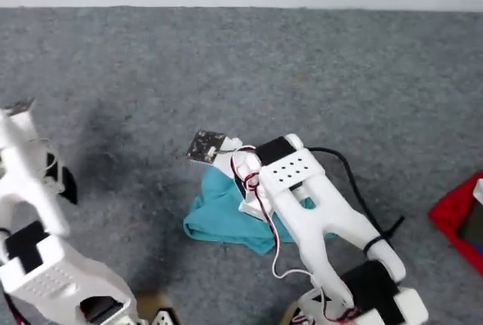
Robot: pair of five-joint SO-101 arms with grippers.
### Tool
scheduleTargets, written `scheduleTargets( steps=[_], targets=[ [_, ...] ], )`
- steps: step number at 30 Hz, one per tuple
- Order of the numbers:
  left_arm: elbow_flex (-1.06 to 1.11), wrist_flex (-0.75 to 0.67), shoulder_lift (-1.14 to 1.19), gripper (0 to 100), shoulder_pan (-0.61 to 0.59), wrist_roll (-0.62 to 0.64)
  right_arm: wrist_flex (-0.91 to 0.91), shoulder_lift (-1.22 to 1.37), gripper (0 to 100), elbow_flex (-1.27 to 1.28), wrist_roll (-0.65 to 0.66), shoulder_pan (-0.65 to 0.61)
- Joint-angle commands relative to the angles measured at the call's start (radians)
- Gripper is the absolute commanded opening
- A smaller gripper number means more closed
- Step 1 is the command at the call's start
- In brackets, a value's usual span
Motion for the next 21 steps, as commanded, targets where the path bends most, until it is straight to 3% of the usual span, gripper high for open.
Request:
scheduleTargets(
  steps=[1,9,14,21],
  targets=[
    [0.001,0.031,-0.054,14,-0.057,-0.055,-0.013,0.012,0.6,-0.006,0.052,0.005],
    [0.001,0.031,-0.049,14,-0.071,-0.071,0.027,0.013,2.4,-0.012,0.052,0.007],
    [0.001,0.031,-0.049,14,-0.071,-0.071,0.263,0.013,0.9,-0.127,0.063,0.002],
    [0.001,0.028,-0.048,14,-0.066,-0.071,0.503,0.004,0.9,-0.152,0.195,0.012]
  ],
)
